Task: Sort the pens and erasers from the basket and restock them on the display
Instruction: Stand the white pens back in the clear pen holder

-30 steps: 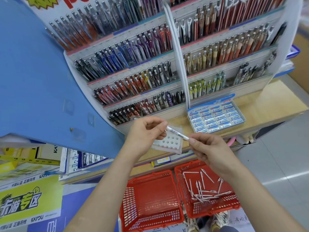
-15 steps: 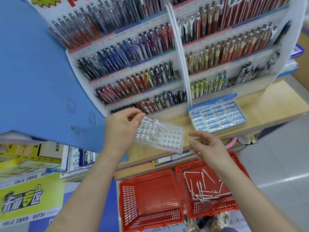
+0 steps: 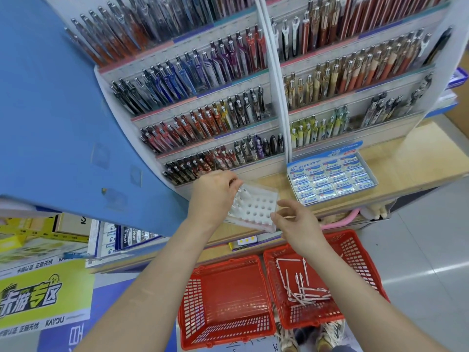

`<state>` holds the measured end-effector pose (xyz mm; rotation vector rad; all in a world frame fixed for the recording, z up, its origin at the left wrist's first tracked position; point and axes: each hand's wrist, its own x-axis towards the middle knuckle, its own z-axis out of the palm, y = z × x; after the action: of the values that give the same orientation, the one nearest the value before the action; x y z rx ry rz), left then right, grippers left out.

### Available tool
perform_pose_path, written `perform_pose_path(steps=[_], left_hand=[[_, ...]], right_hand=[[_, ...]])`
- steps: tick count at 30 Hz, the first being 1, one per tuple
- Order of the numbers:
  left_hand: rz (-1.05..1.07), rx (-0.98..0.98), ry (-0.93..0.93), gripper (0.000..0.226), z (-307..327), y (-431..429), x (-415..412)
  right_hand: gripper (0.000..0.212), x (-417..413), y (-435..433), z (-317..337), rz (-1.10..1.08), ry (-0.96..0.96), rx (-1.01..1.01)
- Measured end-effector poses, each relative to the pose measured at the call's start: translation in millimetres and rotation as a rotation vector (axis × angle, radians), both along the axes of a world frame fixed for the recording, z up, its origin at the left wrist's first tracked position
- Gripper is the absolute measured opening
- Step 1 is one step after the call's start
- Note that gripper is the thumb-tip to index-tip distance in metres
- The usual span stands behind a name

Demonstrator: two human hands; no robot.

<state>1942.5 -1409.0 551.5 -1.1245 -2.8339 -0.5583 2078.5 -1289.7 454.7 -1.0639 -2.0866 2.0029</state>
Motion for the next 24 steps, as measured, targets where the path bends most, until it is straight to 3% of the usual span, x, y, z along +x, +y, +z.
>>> perform_pose_path(steps=[17,24], left_hand=[[0.075,-0.197,-0.026,0.026,-8.4,15.4,-8.1],[0.126,0.066,-0.110,0.018,4.0,-4.1,7.3]], right_hand=[[0.036,-4.7,-4.9,3.8,-0.099,-0.008,-0.053],[0.030,-21.4,-0.1,13.9,-0.178,0.015,-0.015]])
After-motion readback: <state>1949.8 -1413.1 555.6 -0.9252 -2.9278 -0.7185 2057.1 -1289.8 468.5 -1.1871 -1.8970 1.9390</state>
